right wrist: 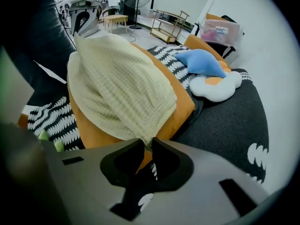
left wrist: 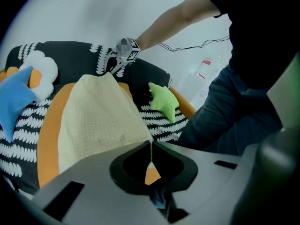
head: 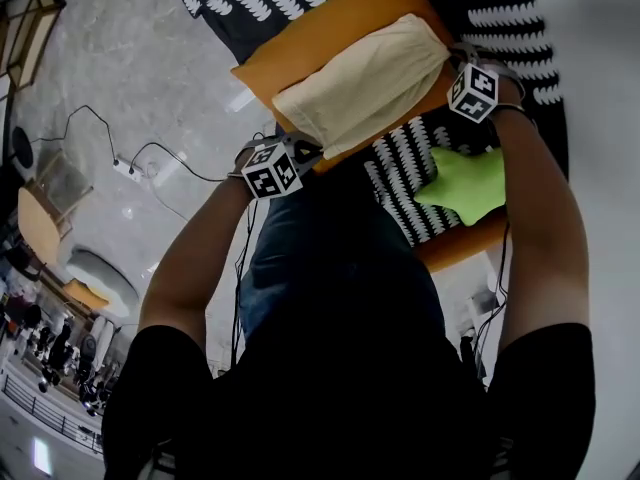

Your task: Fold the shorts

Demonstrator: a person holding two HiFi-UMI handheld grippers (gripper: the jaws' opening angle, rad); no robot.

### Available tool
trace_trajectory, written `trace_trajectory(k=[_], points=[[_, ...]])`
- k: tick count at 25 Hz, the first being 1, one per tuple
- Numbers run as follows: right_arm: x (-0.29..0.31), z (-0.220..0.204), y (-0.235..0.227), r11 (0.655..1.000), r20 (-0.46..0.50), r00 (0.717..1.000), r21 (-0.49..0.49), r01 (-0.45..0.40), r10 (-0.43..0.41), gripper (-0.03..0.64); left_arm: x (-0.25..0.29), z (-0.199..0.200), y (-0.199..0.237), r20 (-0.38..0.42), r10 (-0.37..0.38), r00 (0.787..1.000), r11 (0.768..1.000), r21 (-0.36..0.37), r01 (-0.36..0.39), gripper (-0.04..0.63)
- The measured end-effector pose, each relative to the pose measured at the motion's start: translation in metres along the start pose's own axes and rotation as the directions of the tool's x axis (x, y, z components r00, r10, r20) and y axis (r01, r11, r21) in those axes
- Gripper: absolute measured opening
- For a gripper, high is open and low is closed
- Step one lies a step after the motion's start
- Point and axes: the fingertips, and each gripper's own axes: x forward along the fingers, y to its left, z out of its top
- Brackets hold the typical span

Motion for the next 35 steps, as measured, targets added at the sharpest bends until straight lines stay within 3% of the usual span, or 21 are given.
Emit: trace_trajectory(k=[8, 21, 22, 26, 31, 35], points=[[0.017, -0.009, 0.018, 1.000, -0.017, 1.000, 0.025, -0.013, 0.014, 0.059, 0.049, -0.024, -0.010, -0.060, -0.011, 0.998, 1.000, 0.003, 0.012, 0.028], [0.017, -0.016, 0.034, 0.993, -0.038, 0.999, 0.117, -0.033, 0.037, 0.075, 0.074, -0.031, -0.014, -0.098, -0.068, 0.993, 0.997, -0.033, 0.065, 0.029], [0.014, -0.017, 0.034, 0.992, -0.040, 0.999, 0.126, -0.031, 0.036, 0.084, 0.074, -0.030, -0.016, -0.099, -0.078, 0.992, 0.997, -0.038, 0.074, 0.038], [0.006, -0.020, 0.040, 0.984, -0.051, 0.997, 0.171, -0.052, 0.062, 0.163, 0.074, -0.025, -0.026, -0.074, -0.128, 0.989, 0.988, -0.100, 0.121, 0.184], [-0.017, -0.019, 0.051, 0.968, -0.007, 0.998, 0.245, -0.057, 0.061, 0.224, 0.060, -0.024, -0.030, -0.044, -0.129, 0.991, 0.977, -0.176, 0.119, 0.226], [-0.043, -0.024, 0.059, 0.953, 0.008, 0.999, 0.299, -0.052, 0.052, 0.229, 0.030, -0.013, -0.029, -0.049, -0.129, 0.990, 0.969, -0.217, 0.115, 0.245]])
